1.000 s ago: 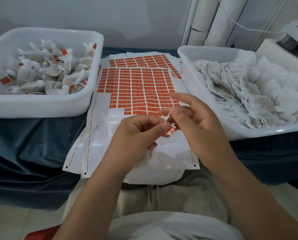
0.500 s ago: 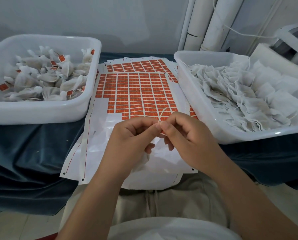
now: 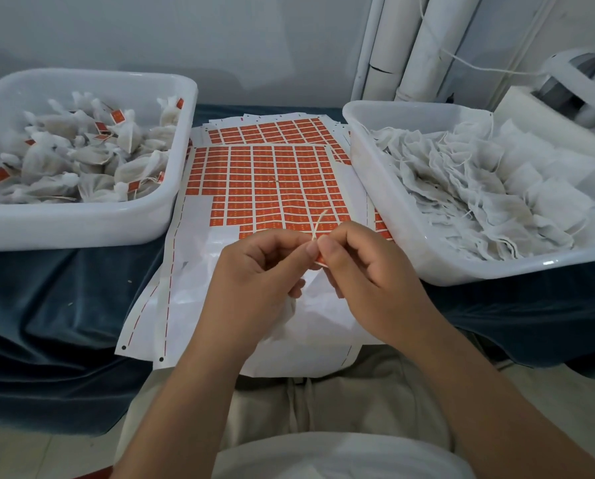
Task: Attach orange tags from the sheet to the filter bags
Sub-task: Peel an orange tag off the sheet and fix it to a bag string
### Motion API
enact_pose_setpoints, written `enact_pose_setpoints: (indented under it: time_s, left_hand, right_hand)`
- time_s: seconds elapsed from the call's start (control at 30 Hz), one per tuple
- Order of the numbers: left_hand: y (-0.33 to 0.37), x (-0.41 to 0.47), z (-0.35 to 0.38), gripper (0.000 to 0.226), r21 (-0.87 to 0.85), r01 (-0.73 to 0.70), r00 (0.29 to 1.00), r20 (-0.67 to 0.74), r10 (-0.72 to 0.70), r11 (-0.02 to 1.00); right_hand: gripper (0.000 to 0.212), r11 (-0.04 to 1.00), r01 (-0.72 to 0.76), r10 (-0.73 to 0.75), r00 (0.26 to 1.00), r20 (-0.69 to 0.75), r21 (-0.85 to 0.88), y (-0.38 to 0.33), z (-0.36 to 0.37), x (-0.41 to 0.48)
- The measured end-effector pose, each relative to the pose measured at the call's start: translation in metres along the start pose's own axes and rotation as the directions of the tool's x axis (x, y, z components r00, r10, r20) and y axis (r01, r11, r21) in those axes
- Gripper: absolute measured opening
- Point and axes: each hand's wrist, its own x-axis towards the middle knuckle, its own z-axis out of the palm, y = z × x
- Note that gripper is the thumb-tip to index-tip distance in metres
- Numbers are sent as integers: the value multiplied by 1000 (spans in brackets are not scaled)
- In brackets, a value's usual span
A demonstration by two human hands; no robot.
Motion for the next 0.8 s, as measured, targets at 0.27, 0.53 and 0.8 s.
enact_pose_setpoints:
  time_s: [0.27,0.53,0.8]
  left_hand:
    - [0,-2,2,9,-27,-38,997,-70,36,999]
    - [7,-4,2,19,2,-39,997,-61,39,999]
    - [0,-5,9,11,241,-65,986,-136,99,968]
  right_hand:
    - [17,998,-40,37,997,66,42,0,-5,0]
    - [17,999,22,-19,997,72,-37,1,-5,0]
    - [25,950,69,-55,997,55,-305,3,-5,2]
